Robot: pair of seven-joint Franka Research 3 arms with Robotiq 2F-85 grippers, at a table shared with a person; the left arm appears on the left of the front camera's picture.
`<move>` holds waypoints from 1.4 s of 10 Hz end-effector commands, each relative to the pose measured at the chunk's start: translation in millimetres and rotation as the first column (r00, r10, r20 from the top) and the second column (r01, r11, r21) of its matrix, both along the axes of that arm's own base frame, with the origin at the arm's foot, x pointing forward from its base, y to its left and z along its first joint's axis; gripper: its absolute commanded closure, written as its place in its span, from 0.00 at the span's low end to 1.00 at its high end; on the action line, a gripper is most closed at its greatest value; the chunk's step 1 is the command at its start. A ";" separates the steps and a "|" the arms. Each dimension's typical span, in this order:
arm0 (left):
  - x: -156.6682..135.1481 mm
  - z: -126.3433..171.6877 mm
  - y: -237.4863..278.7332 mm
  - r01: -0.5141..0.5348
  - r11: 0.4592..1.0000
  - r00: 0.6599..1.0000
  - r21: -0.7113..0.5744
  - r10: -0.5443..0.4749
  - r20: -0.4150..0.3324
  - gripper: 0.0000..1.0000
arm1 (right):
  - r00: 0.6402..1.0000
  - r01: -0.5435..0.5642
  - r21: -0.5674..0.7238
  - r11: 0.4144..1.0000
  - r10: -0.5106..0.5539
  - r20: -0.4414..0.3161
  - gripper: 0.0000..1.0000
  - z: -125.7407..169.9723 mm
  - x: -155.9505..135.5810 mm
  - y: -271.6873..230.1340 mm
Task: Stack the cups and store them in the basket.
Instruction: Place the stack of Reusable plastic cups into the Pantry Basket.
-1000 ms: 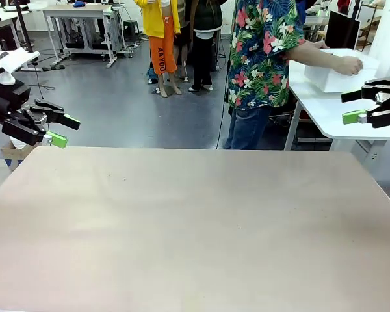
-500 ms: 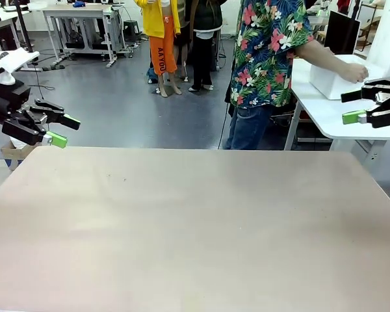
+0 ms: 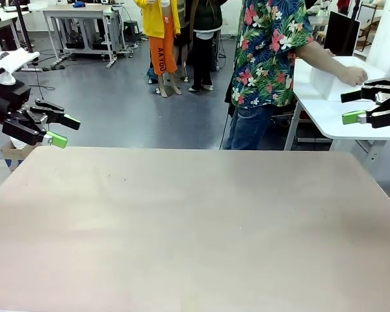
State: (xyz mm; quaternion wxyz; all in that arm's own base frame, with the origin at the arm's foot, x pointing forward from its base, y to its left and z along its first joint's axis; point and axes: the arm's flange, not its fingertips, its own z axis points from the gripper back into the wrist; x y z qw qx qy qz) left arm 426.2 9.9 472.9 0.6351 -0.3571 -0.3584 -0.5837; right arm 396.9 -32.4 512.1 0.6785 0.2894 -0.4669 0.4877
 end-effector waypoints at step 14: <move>-0.1 1.7 -1.5 -0.010 1.000 1.000 0.000 0.010 -0.004 0.00 | 1.000 0.028 0.022 0.999 -0.028 -0.006 0.00 3.7 2.7 3.2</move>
